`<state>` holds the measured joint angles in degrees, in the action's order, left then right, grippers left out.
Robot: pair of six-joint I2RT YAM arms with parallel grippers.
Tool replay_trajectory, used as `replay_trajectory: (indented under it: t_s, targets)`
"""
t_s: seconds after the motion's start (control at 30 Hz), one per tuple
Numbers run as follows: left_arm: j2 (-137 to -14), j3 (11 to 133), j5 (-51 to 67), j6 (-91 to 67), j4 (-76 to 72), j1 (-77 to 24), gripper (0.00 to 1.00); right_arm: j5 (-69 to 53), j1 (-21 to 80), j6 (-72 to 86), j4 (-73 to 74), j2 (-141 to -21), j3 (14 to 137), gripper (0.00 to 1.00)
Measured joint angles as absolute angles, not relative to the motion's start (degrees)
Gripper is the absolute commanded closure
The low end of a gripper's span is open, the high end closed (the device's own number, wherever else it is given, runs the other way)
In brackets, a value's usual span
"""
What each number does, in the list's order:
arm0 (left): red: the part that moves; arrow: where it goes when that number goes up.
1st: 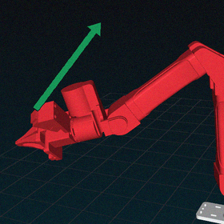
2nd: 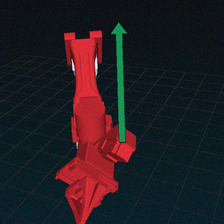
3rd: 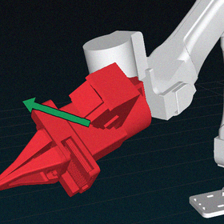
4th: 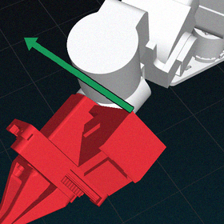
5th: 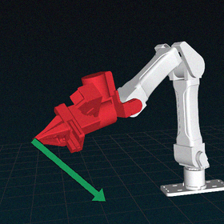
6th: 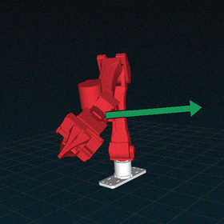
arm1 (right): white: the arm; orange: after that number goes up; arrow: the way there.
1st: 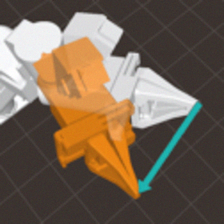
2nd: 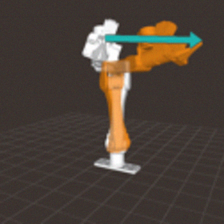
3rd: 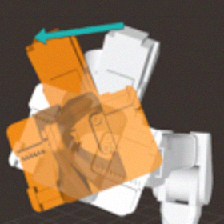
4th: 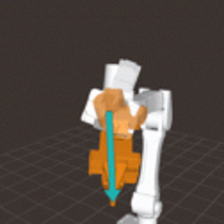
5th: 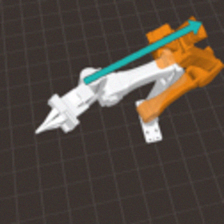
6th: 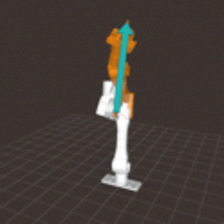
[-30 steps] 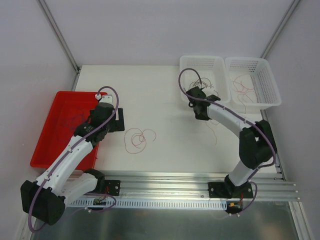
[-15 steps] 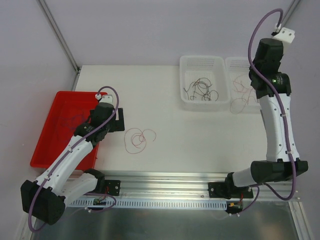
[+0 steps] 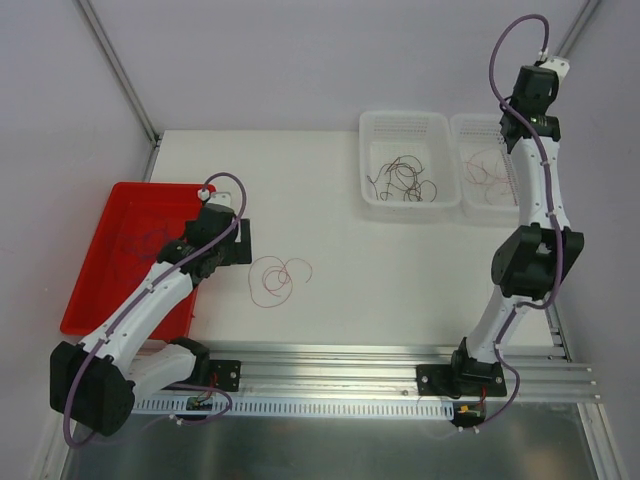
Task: Untangle the cables
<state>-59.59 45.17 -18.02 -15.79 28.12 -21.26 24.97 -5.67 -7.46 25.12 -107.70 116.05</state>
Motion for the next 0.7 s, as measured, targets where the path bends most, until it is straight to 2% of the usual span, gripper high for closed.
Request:
replay_trajectory:
  t_s: [0.03,0.1,0.13,0.23,0.43,0.7]
  targets:
    - [-59.77,45.17,-18.02,-15.79,28.12,-21.26,0.08,24.29,-6.17,-7.42,25.19,-109.56,116.05,0.55]
    - [-59.99,45.17,-18.0,-15.79,28.1,-21.26,0.08,22.9,-7.01,-7.38,25.56,-112.62,116.05,0.43]
    - [-60.03,45.17,-18.0,-15.79,28.1,-21.26,0.08,22.24,-7.25,-7.2,26.26,-113.71,116.05,0.3]
    - [-60.36,45.17,-18.0,-15.79,28.1,-21.26,0.08,20.56,-7.6,-6.13,27.59,-114.78,115.09,0.13]
    - [-60.42,45.17,-17.78,-15.79,28.12,-21.26,0.07,14.59,-7.2,-3.31,28.62,-108.68,108.49,0.01]
    - [-60.4,45.17,-15.2,-15.79,28.08,-21.26,0.05,8.82,0.23,-0.62,30.02,-87.15,88.71,0.03]
